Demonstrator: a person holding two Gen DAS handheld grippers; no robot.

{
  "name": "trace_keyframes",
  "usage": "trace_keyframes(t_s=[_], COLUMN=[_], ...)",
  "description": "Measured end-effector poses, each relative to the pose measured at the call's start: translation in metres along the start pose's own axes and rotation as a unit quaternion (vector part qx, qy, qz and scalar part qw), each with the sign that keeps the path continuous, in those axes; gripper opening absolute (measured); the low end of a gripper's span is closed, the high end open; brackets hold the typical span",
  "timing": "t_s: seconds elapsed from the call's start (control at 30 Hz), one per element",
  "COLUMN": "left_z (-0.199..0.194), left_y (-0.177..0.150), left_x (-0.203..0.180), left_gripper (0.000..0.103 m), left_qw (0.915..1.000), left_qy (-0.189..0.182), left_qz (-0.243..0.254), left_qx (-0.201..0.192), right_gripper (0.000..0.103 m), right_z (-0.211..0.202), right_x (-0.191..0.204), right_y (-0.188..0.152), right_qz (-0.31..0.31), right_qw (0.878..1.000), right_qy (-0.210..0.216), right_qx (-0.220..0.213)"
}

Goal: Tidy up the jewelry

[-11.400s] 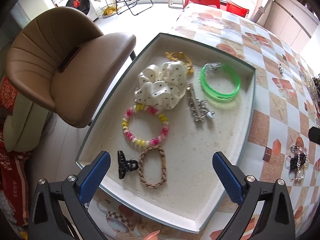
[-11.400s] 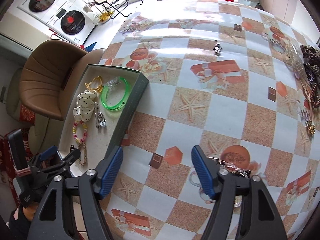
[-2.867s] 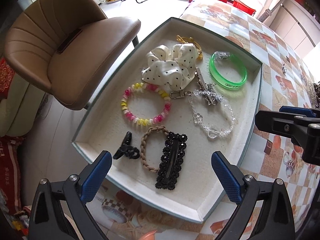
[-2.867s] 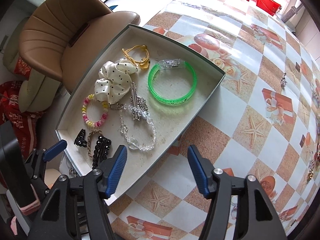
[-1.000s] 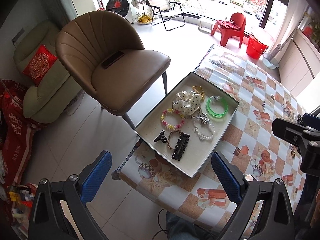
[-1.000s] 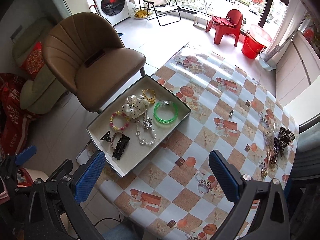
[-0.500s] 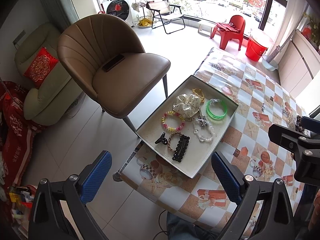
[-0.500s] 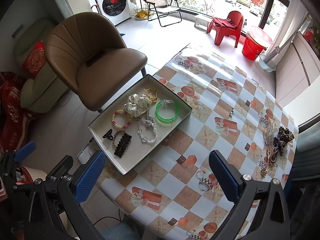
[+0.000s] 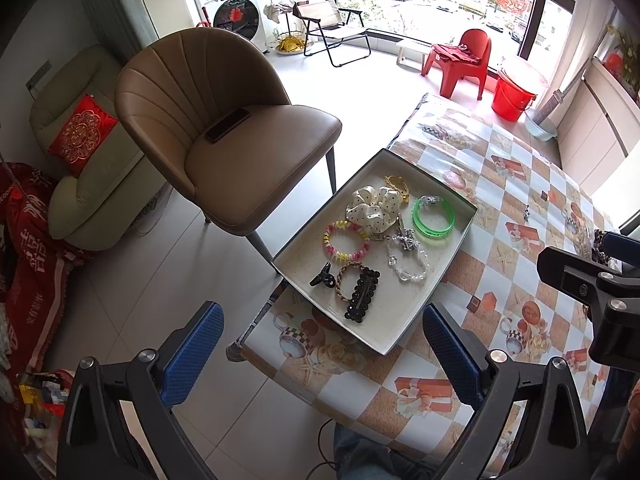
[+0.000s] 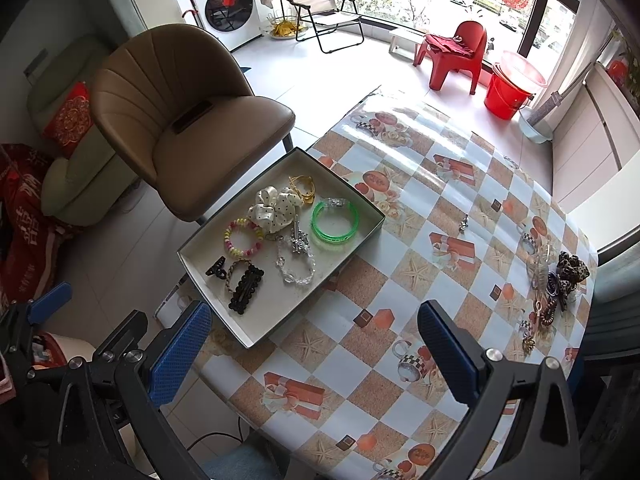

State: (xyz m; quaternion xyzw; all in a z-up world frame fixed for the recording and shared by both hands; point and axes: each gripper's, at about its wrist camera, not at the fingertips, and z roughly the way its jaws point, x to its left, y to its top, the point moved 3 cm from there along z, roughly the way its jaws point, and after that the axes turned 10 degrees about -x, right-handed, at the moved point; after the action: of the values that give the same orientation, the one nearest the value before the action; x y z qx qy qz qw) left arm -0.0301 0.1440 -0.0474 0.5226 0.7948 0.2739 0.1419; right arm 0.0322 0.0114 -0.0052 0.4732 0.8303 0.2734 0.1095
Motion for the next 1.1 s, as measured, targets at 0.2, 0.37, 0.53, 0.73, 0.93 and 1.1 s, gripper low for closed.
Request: trace_keyframes(t_s=[0.2,0.37,0.53,0.73,0.93,1.1], left_z=[0.000,0.001,0.002,0.002,0.001,0.002], left_y=[-0.001,-0.005,-0.006,-0.006,-0.006,-0.007], left_x=[0.002,0.003,0.003,0.003,0.002,0.002], left_gripper=[0.101,0.101,0.101,0.101,0.101,0.101], left_qw=[1.0000,1.0000,1.0000,1.0000,1.0000,1.0000], left_qy=[0.000,0.002,0.003,0.002,0.003,0.002], left_qz=[-0.002,-0.004,-0.005,-0.005,-0.005,-0.004], left_qx=[0.003,0.006,0.008,0.007,0.008,0.008], right_gripper=[0.103,0.103,0.103,0.103,0.103,0.103], right_z=[-0.001,-0.002,-0.002,-0.002,-0.003,-0.002], right_x=[0.005,0.009,0.010,0.011,0.012,0.011], right_y=[-0.002,-0.003,-0.003,-0.004,-0.004,-0.003], right_qz=[-0.003,-0.005,-0.004,-0.004,-0.004,-0.004], right_qw=[1.000,1.000,1.000,1.000,1.000,1.000], right_qy=[0.002,0.002,0.002,0.001,0.001,0.001], right_qx=[0.001,0.003,0.002,0.002,0.003,0.003])
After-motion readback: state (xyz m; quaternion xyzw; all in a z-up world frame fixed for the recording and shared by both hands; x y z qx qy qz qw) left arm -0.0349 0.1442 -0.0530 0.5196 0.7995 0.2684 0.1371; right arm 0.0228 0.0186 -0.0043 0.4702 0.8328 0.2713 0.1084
